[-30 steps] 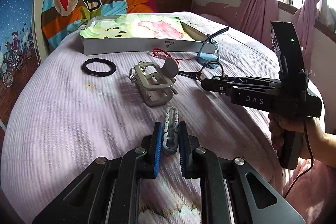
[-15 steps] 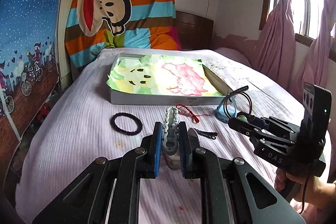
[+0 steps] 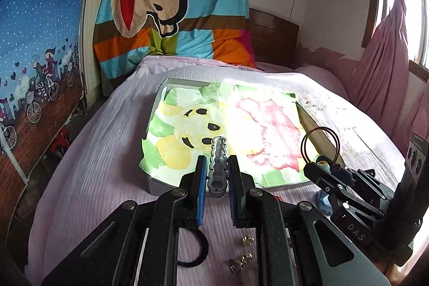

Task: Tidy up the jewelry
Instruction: 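Carry both items over the grey tray and open both tools to drop them, then lift both open tools away from the tray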

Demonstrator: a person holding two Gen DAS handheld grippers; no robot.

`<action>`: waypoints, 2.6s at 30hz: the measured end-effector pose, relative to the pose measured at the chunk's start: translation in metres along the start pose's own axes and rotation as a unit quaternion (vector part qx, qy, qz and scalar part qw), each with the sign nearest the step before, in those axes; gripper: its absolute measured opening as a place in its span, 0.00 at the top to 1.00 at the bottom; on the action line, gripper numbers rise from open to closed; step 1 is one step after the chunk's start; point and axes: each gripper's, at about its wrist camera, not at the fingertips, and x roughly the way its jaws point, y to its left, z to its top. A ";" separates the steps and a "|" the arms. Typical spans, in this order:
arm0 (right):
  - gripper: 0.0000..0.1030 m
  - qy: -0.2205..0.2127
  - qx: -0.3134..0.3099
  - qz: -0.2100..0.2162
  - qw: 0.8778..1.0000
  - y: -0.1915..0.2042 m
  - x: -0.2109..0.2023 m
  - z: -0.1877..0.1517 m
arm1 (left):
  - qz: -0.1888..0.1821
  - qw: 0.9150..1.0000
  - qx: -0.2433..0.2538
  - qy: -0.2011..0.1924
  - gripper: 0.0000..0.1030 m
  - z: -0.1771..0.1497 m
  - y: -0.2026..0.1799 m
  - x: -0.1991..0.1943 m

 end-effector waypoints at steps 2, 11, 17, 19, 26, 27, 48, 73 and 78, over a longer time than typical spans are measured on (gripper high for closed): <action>0.73 0.007 -0.012 0.000 1.000 0.001 0.011 0.004 | 0.005 1.000 -0.007 0.006 0.88 0.005 0.007 0.015; 0.72 0.069 -0.020 0.010 0.997 -0.001 0.043 0.003 | 0.021 0.998 -0.033 0.054 0.88 0.005 0.030 0.059; 0.72 0.095 -0.026 0.005 0.995 0.001 0.053 -0.003 | 0.036 0.996 -0.024 0.076 0.88 -0.002 0.031 0.070; 0.72 0.100 -0.025 0.004 0.995 -0.001 0.055 -0.005 | 0.037 0.996 -0.023 0.075 0.88 -0.004 0.031 0.071; 0.62 0.087 -0.010 0.018 0.996 -0.007 0.049 -0.005 | 0.016 0.996 -0.051 0.075 0.86 -0.002 0.039 0.065; 0.57 0.083 -0.010 0.017 0.996 -0.007 0.046 -0.004 | 0.016 0.996 -0.054 0.071 0.84 -0.002 0.041 0.062; 0.00 -0.078 -0.011 -0.029 0.996 0.008 -0.080 -0.010 | 0.021 0.994 -0.042 -0.102 0.06 -0.017 0.018 -0.084; 0.00 -0.001 -0.067 -0.028 0.997 0.014 -0.161 -0.059 | 0.005 0.997 0.048 -0.066 0.05 -0.096 -0.033 -0.129; 0.00 0.055 -0.065 -0.006 0.996 0.008 -0.132 -0.068 | -0.004 0.998 0.060 -0.024 0.05 -0.105 -0.030 -0.108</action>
